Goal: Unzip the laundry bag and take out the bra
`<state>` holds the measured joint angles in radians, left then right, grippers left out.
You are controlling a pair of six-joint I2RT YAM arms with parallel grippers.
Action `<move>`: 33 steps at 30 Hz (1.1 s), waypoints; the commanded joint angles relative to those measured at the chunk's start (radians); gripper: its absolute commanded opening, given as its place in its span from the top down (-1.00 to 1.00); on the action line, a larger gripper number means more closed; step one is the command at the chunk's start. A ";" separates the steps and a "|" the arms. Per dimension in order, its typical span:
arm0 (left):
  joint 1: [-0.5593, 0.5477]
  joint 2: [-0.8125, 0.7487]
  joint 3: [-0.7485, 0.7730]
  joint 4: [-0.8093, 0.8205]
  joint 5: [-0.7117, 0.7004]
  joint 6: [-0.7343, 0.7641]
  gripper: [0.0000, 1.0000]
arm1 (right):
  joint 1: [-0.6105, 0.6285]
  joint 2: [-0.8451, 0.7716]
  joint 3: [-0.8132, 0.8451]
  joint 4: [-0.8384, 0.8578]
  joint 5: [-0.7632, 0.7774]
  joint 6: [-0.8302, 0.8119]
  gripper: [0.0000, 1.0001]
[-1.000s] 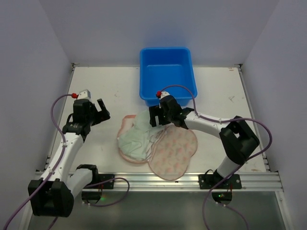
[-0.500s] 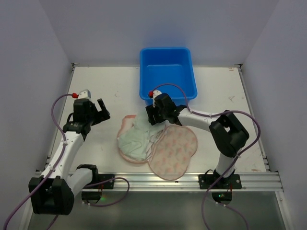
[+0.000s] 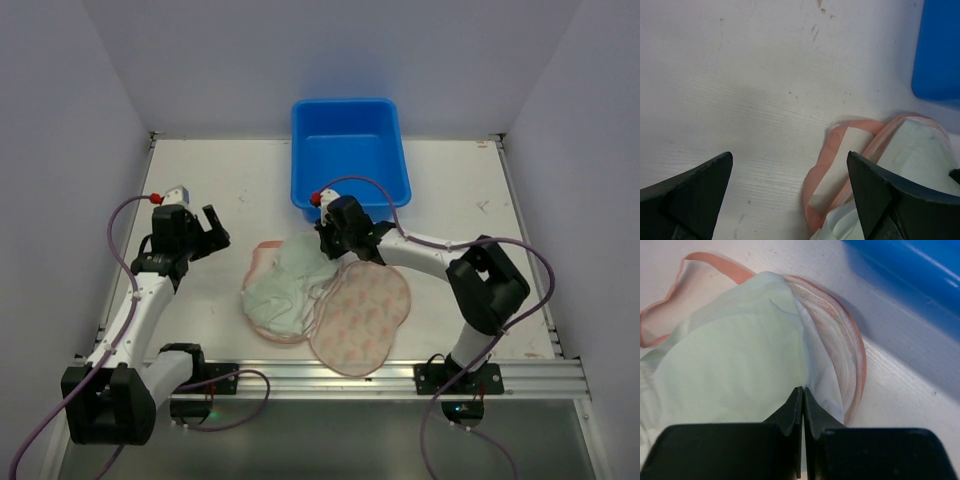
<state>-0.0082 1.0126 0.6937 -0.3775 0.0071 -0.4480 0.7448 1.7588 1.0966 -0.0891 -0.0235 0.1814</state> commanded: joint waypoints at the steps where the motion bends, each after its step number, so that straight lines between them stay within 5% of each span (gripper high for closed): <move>1: 0.008 0.003 0.004 0.048 0.031 0.028 -1.00 | -0.001 -0.133 -0.015 0.051 -0.042 -0.040 1.00; 13: 0.040 0.012 0.001 0.049 0.047 0.025 -1.00 | -0.001 -0.332 0.025 0.026 -0.029 -0.066 1.00; 24: 0.047 0.009 0.001 0.052 0.050 0.025 -1.00 | -0.004 -0.453 0.313 -0.064 0.022 -0.273 1.00; 33: 0.050 0.007 0.000 0.052 0.054 0.025 -1.00 | -0.143 -0.352 0.621 -0.052 0.040 -0.477 1.00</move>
<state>0.0296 1.0222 0.6933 -0.3603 0.0456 -0.4484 0.6590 1.3628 1.6230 -0.1642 0.0090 -0.1806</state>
